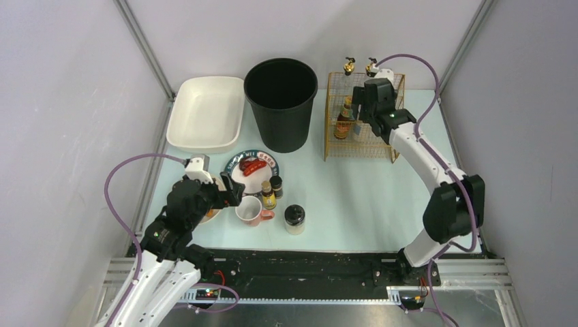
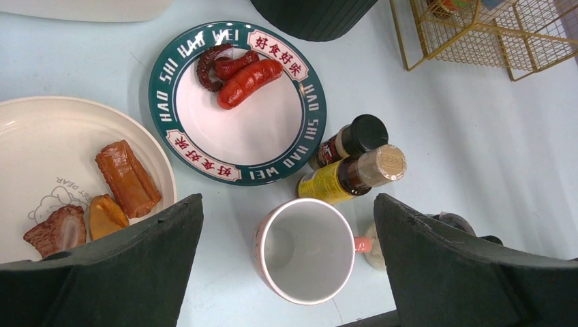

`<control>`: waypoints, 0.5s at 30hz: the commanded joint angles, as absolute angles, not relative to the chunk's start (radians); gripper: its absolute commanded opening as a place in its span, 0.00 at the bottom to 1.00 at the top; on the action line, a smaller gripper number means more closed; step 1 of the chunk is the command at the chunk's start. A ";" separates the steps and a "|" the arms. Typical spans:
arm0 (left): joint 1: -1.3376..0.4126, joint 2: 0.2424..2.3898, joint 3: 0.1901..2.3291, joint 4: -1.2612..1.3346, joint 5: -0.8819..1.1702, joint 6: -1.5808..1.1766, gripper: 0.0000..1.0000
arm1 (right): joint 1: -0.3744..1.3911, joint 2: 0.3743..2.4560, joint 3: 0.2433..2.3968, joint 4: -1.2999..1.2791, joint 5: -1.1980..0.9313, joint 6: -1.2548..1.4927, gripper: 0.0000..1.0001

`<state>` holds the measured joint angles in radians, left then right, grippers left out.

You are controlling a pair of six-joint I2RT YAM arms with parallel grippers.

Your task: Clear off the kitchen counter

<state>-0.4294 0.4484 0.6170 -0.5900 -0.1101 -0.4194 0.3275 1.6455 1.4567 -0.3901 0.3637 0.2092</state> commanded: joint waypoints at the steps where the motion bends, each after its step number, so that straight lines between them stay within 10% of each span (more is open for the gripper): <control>1: -0.435 0.457 0.642 -0.576 -0.114 -0.429 0.98 | 0.376 1.525 1.461 -0.422 0.406 0.223 0.83; 15: -0.434 0.465 0.642 -0.576 -0.110 -0.431 0.98 | 0.631 1.363 1.425 -0.632 0.173 0.244 0.90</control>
<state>-0.4301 0.4580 0.6170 -0.5900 -0.1097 -0.4194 0.5770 1.4197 1.4322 -0.5392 0.3096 0.2226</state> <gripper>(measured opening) 0.985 0.859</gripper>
